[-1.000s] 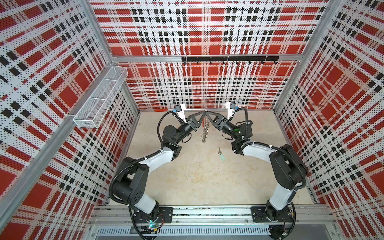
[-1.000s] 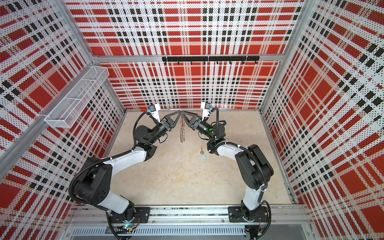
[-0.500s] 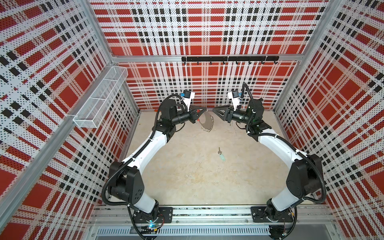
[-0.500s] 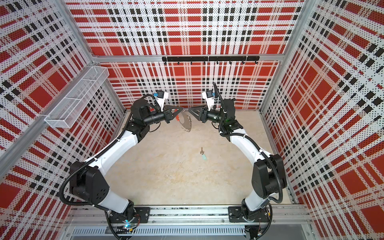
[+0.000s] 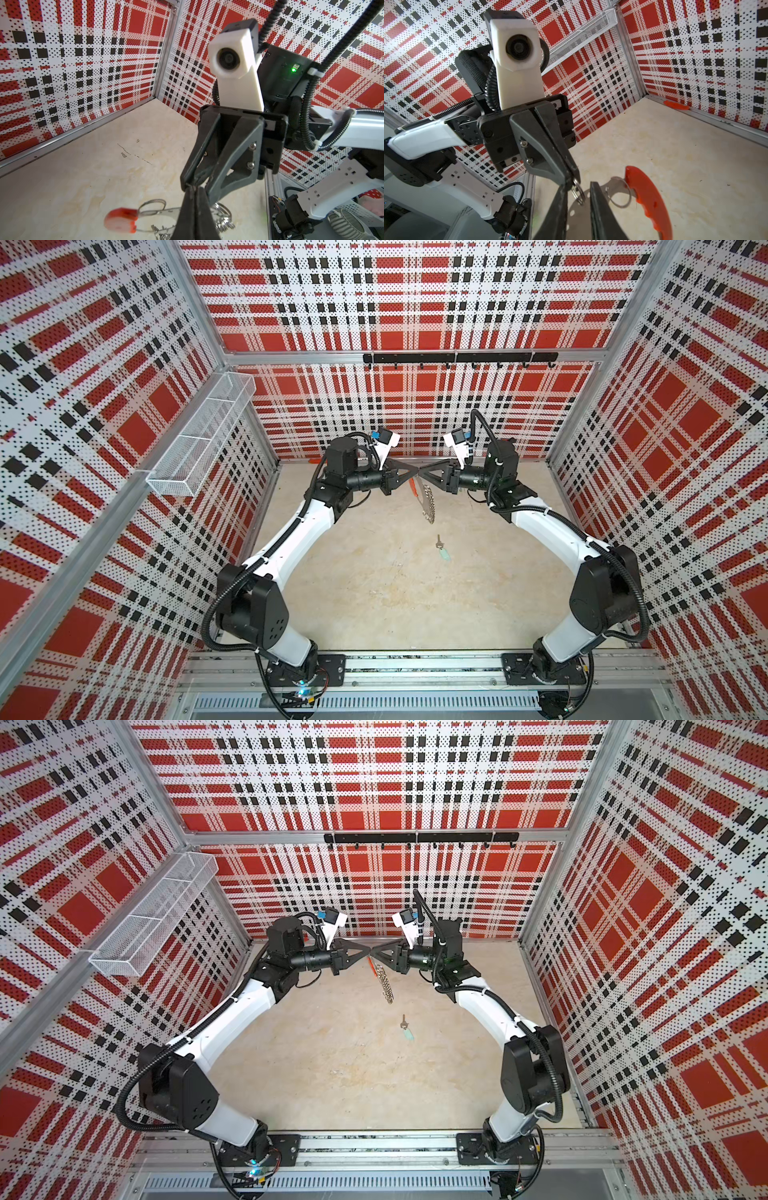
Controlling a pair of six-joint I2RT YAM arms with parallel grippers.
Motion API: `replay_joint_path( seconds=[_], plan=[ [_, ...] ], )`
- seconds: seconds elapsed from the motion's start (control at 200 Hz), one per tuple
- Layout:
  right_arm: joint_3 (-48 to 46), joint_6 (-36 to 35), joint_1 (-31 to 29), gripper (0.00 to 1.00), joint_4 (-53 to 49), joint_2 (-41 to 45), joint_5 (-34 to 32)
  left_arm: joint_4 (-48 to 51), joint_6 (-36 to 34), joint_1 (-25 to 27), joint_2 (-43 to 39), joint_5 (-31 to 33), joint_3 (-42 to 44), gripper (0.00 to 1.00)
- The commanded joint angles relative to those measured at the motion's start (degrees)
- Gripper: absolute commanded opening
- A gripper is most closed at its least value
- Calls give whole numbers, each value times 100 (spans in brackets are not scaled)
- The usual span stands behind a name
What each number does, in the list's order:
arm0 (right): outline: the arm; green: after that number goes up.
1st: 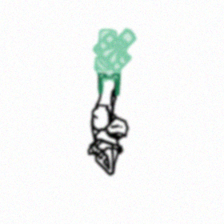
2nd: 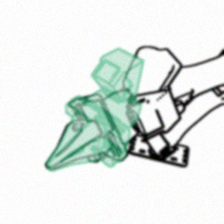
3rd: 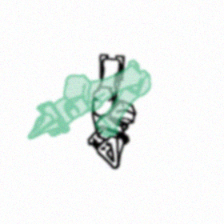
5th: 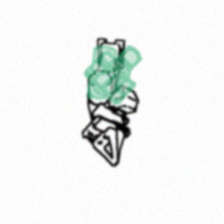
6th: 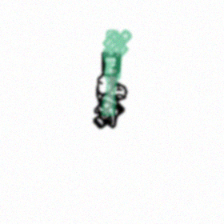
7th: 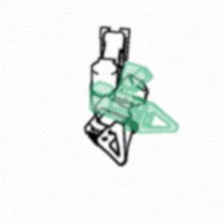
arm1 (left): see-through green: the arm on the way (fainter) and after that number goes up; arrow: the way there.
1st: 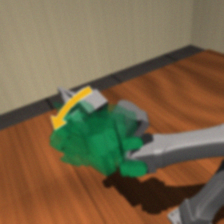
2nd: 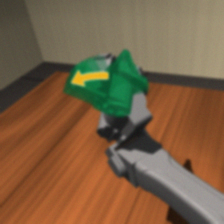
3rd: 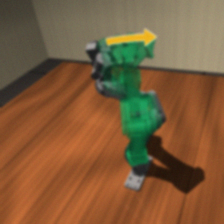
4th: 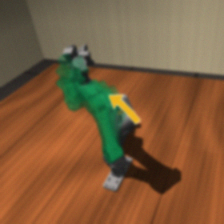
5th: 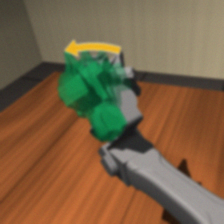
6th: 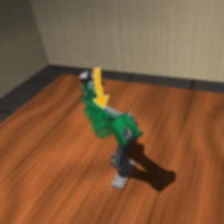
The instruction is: Put the keys on the keyring
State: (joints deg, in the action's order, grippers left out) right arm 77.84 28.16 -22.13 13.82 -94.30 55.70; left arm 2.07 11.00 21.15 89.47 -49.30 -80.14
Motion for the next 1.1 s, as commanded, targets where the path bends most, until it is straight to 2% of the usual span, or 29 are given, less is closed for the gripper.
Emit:
replay_joint_path(
  seconds=[0.0,0.07,0.135,0.251,0.391,0.496,0.676,0.987,1.022,1.097],
  plan=[
    [34,-9,-37,17,173,-69,186,-186,-65,72,-176,-176,-134,0],
    [24,15,-44,7,202,-80,213,-230,-30,74,-176,-176,-134,0],
    [-4,70,-37,4,253,-80,227,-276,13,80,-176,-174,-134,0],
    [-103,243,-38,4,519,-84,293,-319,42,100,-172,-202,-118,0],
    [-139,313,-65,13,694,-129,358,-399,83,100,-188,-216,-100,0],
    [-123,496,-97,14,718,-161,371,-449,128,100,-210,-219,-98,0],
    [-103,596,-107,0,799,-185,406,-492,171,100,-230,-217,-99,0],
    [-396,1051,-108,0,1600,-48,140,-707,327,83,-238,-156,30,0],
    [-483,1141,-116,0,1792,-6,22,-764,392,67,-245,-80,48,18],
    [-724,1265,-123,0,2217,132,-350,-1121,762,-10,-314,235,249,45]
  ],
)
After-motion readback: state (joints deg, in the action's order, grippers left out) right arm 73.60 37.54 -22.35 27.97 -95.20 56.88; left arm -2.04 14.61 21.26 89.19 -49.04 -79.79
